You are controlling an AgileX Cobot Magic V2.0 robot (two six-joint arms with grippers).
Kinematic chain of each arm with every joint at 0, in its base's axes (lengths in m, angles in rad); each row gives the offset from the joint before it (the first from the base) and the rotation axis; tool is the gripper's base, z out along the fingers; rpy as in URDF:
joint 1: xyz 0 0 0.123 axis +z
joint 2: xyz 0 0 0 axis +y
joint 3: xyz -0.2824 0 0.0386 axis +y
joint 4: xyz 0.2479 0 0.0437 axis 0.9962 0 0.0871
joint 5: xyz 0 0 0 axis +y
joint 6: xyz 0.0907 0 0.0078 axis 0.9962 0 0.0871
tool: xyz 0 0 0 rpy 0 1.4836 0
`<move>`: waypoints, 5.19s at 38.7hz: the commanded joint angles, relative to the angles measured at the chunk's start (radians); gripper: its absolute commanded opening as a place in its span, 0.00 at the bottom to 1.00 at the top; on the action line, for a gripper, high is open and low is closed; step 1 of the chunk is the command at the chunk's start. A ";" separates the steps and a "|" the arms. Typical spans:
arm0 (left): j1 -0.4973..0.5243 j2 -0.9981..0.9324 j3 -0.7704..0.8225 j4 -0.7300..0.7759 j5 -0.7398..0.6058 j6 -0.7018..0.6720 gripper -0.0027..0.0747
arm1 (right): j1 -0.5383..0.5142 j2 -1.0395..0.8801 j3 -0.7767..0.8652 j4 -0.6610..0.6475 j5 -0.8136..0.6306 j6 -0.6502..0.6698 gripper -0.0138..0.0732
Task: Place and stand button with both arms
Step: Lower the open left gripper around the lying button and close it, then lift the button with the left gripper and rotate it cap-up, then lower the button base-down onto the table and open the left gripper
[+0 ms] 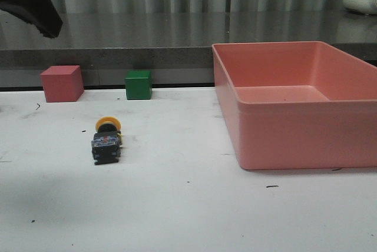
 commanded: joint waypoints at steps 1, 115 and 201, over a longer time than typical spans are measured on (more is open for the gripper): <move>-0.007 0.031 -0.081 -0.017 -0.002 -0.003 0.83 | -0.006 0.003 -0.028 -0.015 -0.090 -0.008 0.08; -0.013 0.158 0.059 0.175 -0.829 -0.174 0.22 | -0.006 0.003 -0.028 -0.015 -0.087 -0.008 0.08; 0.004 0.583 0.336 0.212 -1.514 -0.106 0.32 | -0.006 0.003 -0.028 -0.015 -0.087 -0.008 0.08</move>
